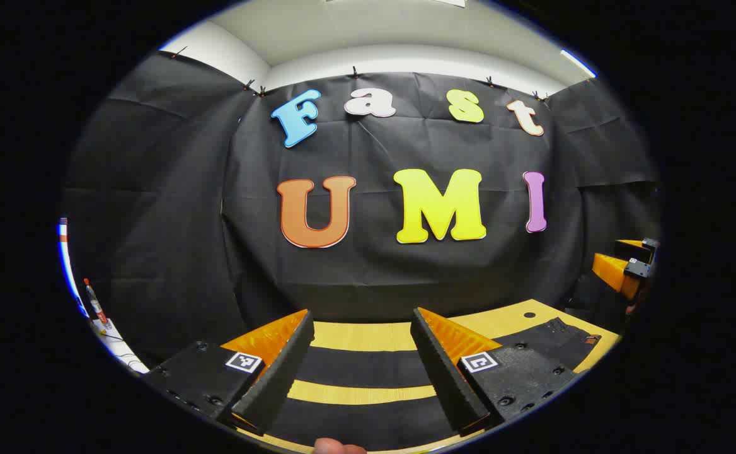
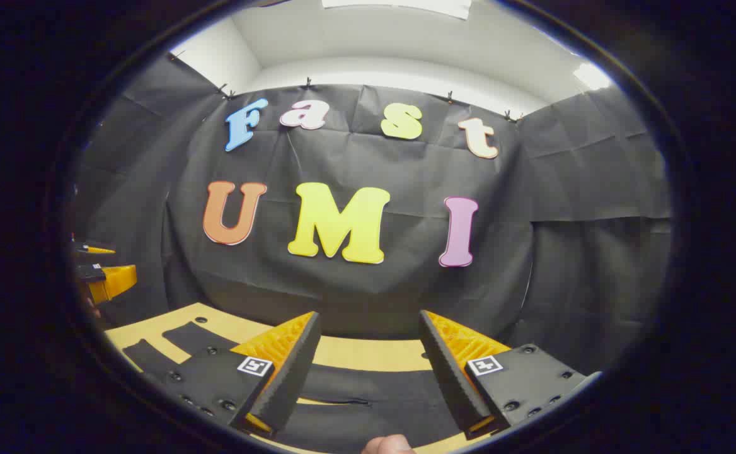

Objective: Grasp the waist and the cuffs of the jeans and fold them to make the two legs overlap; first hold the waist and fold one-third of the jeans toward the cuffs, then hold the cuffs and fold the remaining one-third in the same direction to finish folding.

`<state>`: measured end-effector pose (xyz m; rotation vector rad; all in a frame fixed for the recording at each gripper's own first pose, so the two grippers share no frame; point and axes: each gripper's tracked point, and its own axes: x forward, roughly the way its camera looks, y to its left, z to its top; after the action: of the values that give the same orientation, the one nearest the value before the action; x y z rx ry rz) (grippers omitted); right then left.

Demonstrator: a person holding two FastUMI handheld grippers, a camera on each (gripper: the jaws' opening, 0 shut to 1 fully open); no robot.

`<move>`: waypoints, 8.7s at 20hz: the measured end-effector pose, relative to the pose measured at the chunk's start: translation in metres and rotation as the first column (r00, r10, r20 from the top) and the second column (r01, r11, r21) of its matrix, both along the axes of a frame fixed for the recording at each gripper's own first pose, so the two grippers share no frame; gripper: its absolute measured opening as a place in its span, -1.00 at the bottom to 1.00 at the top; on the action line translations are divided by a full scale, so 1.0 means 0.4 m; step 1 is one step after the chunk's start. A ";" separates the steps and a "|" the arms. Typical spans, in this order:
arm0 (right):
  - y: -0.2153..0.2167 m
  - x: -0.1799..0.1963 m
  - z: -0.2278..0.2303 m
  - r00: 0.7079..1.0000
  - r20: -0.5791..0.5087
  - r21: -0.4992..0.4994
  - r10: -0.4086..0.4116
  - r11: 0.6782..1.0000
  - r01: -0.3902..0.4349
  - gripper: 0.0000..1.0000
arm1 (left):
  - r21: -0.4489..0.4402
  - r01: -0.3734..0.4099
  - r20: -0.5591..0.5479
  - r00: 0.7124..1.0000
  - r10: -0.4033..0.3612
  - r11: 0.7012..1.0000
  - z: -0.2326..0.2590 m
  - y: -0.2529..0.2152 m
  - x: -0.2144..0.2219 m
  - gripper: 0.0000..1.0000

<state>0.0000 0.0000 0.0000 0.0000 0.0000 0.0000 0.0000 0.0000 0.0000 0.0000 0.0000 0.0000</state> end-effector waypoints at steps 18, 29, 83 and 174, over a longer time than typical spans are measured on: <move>-0.050 0.012 -0.007 0.999 -0.025 -0.005 -0.021 1.000 0.021 0.89 | -0.018 0.015 -0.034 0.999 -0.015 1.000 -0.023 -0.021 0.004 0.97; -0.182 0.017 -0.082 0.987 -0.113 -0.033 -0.115 0.993 0.112 0.89 | -0.055 -0.059 -0.132 0.990 0.051 0.997 -0.115 0.086 0.009 0.98; -0.712 0.090 -0.863 0.625 -0.779 0.580 0.049 0.434 0.689 0.96 | -0.709 -0.705 -0.705 0.707 -0.055 0.028 -0.610 0.203 -0.058 0.77; -0.654 0.708 -0.850 0.647 -0.754 0.519 0.113 0.705 0.483 0.48 | -0.489 -0.360 -0.797 0.555 -0.239 0.795 -0.369 0.151 0.743 0.94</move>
<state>0.2834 -0.2617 -0.3399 0.7794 0.8595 -0.2366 0.2970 0.0604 -0.1477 -0.6770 1.0005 0.0783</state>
